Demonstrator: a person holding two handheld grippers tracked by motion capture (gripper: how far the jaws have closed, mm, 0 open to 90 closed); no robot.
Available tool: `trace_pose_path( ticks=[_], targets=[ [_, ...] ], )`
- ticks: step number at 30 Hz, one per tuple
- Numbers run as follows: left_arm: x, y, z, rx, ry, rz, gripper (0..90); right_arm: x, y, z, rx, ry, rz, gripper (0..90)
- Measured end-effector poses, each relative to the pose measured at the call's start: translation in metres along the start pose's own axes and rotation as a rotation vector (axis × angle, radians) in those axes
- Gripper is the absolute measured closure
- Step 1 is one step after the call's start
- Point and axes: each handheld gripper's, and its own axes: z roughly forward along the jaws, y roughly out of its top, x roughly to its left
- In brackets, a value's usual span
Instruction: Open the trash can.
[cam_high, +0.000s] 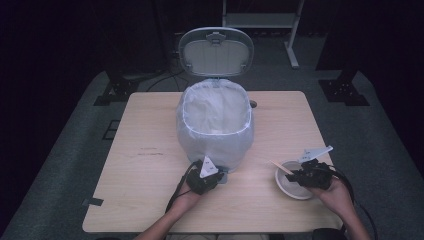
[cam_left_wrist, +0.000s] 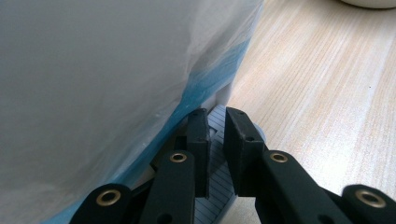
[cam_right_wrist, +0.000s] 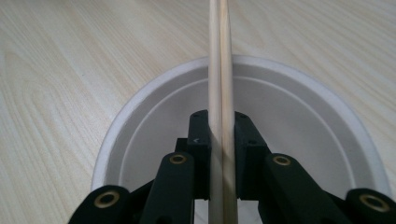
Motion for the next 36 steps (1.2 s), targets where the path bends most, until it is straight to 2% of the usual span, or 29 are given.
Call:
trace_pose_path(
  ticks=[7, 8, 9, 10, 11, 15, 23, 36],
  targets=[
    [0.000, -0.001, 0.000, -0.015, -0.001, -0.006, 80.4, 0.003, 0.010, -0.013, -0.047, 0.023, 0.005, 79.0],
    [-0.001, -0.001, 0.001, -0.020, -0.002, -0.017, 80.4, 0.004, 0.012, -0.014, -0.051, 0.025, 0.004, 79.0],
    [0.001, -0.001, -0.001, 0.001, -0.001, 0.009, 80.4, 0.004, 0.013, -0.015, -0.053, 0.026, 0.003, 79.0],
    [0.001, -0.001, -0.001, -0.001, -0.003, 0.008, 80.4, 0.004, 0.015, -0.017, -0.058, 0.031, 0.004, 79.0],
    [0.000, -0.001, 0.001, -0.022, -0.002, -0.015, 80.4, 0.004, 0.016, -0.018, -0.062, 0.035, 0.006, 79.0],
    [0.000, -0.001, 0.001, -0.017, -0.004, -0.011, 80.4, 0.004, 0.022, -0.025, -0.088, 0.050, 0.013, 79.1],
    [0.000, -0.002, 0.001, -0.025, -0.007, -0.015, 80.4, 0.002, 0.033, -0.045, -0.121, 0.045, 0.020, 79.1],
    [0.001, -0.002, 0.000, -0.021, -0.008, -0.010, 80.4, 0.002, 0.057, -0.077, -0.149, 0.019, -0.008, 79.2]
  ],
)
